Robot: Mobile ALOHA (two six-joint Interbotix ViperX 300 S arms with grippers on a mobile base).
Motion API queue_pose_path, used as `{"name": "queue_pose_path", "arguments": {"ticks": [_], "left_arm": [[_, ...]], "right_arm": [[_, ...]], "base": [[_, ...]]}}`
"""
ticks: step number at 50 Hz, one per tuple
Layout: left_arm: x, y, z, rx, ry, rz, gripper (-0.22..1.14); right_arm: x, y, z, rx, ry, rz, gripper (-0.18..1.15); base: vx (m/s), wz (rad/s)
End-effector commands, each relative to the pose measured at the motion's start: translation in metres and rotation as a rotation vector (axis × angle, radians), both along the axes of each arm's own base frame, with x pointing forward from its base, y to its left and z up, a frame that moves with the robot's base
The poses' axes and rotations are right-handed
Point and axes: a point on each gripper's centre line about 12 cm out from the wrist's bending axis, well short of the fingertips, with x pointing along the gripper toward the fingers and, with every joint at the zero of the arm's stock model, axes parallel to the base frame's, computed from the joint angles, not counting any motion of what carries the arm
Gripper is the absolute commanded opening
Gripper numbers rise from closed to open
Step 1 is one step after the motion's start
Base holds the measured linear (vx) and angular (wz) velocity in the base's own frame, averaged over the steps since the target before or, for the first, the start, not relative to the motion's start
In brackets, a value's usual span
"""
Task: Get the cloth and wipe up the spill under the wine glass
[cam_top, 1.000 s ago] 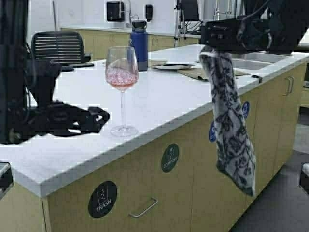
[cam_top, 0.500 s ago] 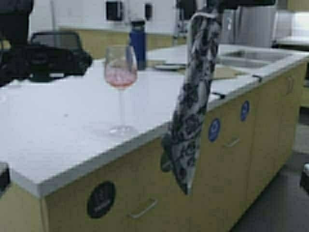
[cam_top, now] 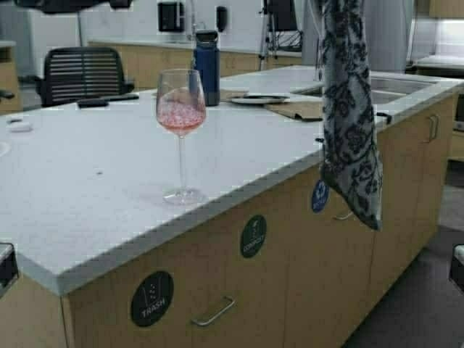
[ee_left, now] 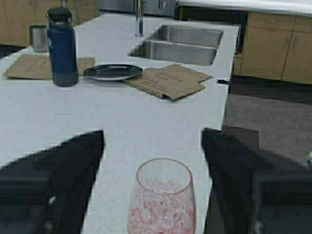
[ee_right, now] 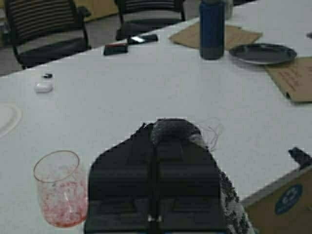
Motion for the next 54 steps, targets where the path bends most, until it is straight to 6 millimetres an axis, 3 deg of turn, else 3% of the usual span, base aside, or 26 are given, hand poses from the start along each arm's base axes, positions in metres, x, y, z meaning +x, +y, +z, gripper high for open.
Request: {"name": "queue_pose_path", "arguments": {"ticks": [1,16,27,54], "left_arm": [[-0.001,0.001,0.039,-0.004,-0.036,0.008,0.95],[-0.018,0.008,0.097,-0.032,-0.121,0.014,0.95],[-0.029,0.013,0.122,-0.033,-0.134,0.021,0.95],[-0.031,0.014,0.114,-0.023,-0.118,0.022,0.95]], "right_arm": [[-0.008,-0.002,0.030,0.022,-0.061,0.007,0.07],[-0.026,-0.010,0.054,0.027,-0.116,0.011,0.07],[-0.033,-0.013,0.061,0.002,-0.134,0.013,0.07],[-0.034,-0.013,0.057,-0.003,-0.127,0.012,0.07]], "base": [[0.00,0.00],[0.00,0.00],[0.00,0.00],[0.00,0.00]]}}
